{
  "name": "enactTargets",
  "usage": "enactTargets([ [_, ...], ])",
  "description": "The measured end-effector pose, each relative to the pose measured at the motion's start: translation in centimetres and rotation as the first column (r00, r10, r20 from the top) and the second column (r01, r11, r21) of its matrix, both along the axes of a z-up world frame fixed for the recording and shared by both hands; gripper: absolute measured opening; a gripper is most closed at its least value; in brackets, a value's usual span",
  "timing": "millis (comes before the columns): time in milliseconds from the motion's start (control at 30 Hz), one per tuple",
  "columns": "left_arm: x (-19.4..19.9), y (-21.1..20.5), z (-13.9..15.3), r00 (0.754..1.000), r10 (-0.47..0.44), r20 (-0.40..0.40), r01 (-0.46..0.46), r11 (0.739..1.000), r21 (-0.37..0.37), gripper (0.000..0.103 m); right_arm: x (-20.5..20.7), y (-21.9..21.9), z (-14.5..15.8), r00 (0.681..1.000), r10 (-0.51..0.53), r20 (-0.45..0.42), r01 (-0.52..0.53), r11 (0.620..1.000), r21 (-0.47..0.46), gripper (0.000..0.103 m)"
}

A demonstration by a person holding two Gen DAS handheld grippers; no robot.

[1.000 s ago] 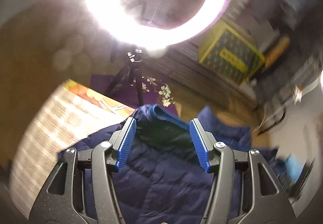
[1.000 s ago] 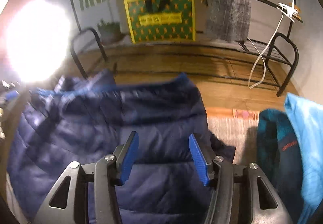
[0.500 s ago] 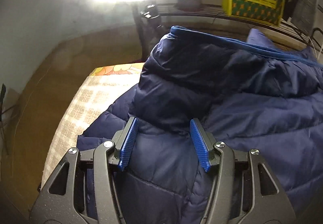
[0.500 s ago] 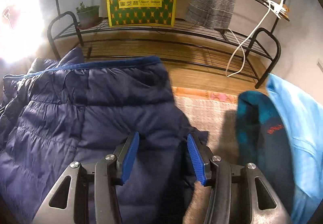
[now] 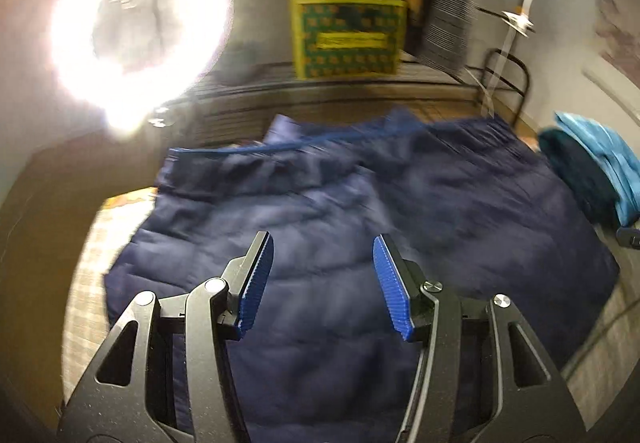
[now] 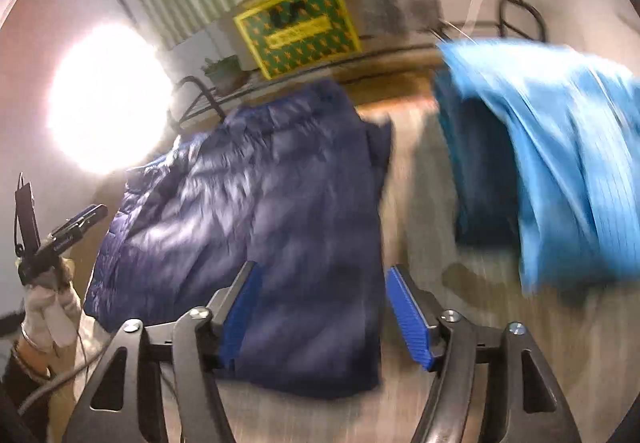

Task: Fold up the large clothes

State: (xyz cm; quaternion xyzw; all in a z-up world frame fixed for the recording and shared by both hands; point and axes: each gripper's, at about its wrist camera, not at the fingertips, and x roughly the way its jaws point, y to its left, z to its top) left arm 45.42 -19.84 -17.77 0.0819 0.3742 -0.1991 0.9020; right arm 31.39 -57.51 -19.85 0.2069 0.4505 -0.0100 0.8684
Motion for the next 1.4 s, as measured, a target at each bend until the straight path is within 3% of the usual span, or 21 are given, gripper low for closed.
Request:
enactTargets([
  [200, -1.2, -3.4, -2.3, 0.998, -0.043, -0.036, 0.045, 0.998, 0.039, 0.054, -4.9, -0.8, -4.3, 0.987, -0.14, -0.075, 0.152, 0.972, 0.179, 0.081],
  [267, -0.7, -4.2, -3.8, 0.999, -0.038, -0.023, 0.04, 0.995, 0.097, 0.054, -4.9, -0.9, -5.5, 0.984, -0.154, -0.092, 0.172, 0.954, 0.245, 0.084],
  [367, 0.1, -4.7, -6.8, 0.998, -0.029, -0.061, 0.038, 0.988, 0.147, 0.054, -4.3, -1.2, -5.9, 0.976, -0.213, -0.038, 0.214, 0.917, 0.337, 0.091],
  [500, 0.2, -4.2, -7.6, 0.998, -0.016, -0.062, 0.024, 0.992, 0.125, 0.056, -1.9, -0.6, -6.9, 0.972, -0.233, -0.021, 0.22, 0.878, 0.425, 0.081],
  [533, 0.2, -4.2, -7.3, 0.998, -0.015, -0.068, 0.024, 0.992, 0.126, 0.056, -1.3, -0.2, -7.1, 0.974, -0.228, -0.014, 0.211, 0.875, 0.436, 0.071],
  [600, 0.0, -3.9, -6.5, 0.997, -0.016, -0.072, 0.023, 0.994, 0.105, 0.056, -0.6, 0.4, -7.3, 0.976, -0.219, -0.011, 0.202, 0.877, 0.436, 0.053],
  [633, -0.1, -3.5, -5.5, 0.999, -0.013, -0.051, 0.017, 0.997, 0.079, 0.056, -0.5, 0.6, -7.3, 0.976, -0.22, -0.004, 0.2, 0.878, 0.435, 0.036],
  [667, 0.1, -3.4, -5.1, 0.999, -0.004, -0.036, 0.007, 0.997, 0.077, 0.056, -0.5, 0.7, -7.2, 0.975, -0.22, 0.0, 0.199, 0.882, 0.428, 0.027],
  [767, 2.0, -3.3, -3.7, 0.999, 0.051, -0.004, -0.05, 0.996, 0.078, 0.056, -0.9, 0.8, -6.5, 0.976, -0.215, 0.025, 0.189, 0.905, 0.382, 0.015],
  [900, 5.9, -3.8, -3.7, 0.99, 0.139, 0.021, -0.141, 0.986, 0.086, 0.056, -2.5, 1.1, -4.7, 0.975, -0.21, 0.069, 0.177, 0.93, 0.32, 0.012],
  [967, 7.4, -4.3, -4.7, 0.987, 0.16, 0.032, -0.163, 0.977, 0.14, 0.056, -2.6, 1.3, -4.3, 0.976, -0.203, 0.08, 0.171, 0.94, 0.295, 0.01],
  [1100, 9.7, -5.1, -8.5, 0.983, 0.18, -0.034, -0.168, 0.958, 0.233, 0.056, -2.2, 1.6, -3.6, 0.978, -0.188, 0.089, 0.161, 0.956, 0.246, 0.01],
  [1267, 9.8, -4.4, -7.9, 0.98, 0.198, -0.036, -0.184, 0.954, 0.235, 0.056, -1.5, 2.6, -2.0, 0.979, -0.175, 0.103, 0.155, 0.972, 0.176, 0.009],
  [1400, 4.7, -1.9, -4.0, 0.985, 0.172, -0.022, -0.172, 0.984, 0.038, 0.055, -1.7, 3.3, -0.2, 0.979, -0.148, 0.139, 0.132, 0.984, 0.117, 0.009],
])
